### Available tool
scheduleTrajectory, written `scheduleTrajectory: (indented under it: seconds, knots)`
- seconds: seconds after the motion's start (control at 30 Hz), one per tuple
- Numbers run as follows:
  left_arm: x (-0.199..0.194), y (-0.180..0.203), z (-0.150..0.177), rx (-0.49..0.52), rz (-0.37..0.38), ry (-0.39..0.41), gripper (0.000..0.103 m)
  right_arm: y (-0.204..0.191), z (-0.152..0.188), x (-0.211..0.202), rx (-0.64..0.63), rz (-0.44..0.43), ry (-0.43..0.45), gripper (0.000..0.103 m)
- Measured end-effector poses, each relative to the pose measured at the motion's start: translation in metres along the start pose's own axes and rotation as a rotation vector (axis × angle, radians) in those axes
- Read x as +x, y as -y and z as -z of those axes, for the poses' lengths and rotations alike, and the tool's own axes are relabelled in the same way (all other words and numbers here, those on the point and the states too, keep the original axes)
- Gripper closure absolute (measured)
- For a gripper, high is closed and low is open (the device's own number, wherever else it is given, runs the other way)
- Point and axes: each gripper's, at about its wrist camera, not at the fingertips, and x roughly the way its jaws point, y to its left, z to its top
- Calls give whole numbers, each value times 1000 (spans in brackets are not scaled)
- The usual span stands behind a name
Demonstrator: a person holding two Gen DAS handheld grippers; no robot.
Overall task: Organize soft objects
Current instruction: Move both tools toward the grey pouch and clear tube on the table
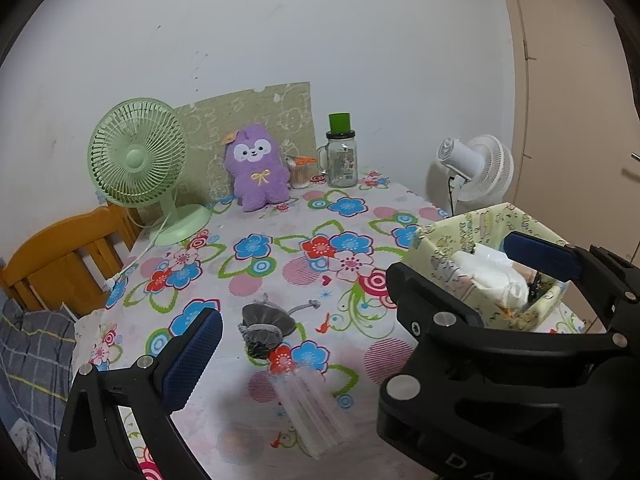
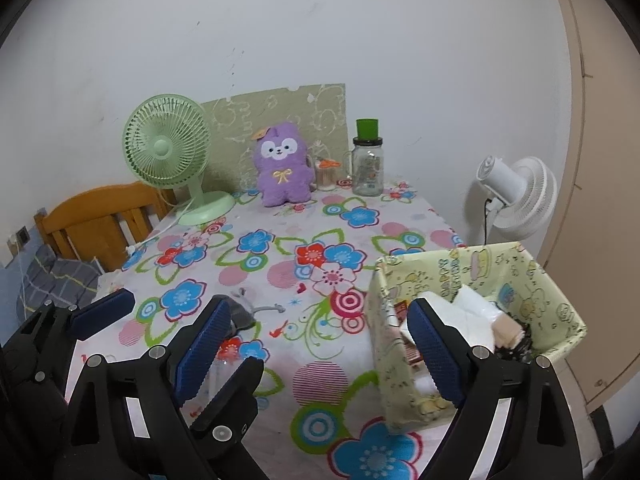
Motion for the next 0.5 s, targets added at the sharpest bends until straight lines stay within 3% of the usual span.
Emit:
scheduleTrajectory:
  seconds: [0.5]
  knots:
    - [32,-29,3,-30,-31,-43,0,-17,-2,38,-25,8,-30,11]
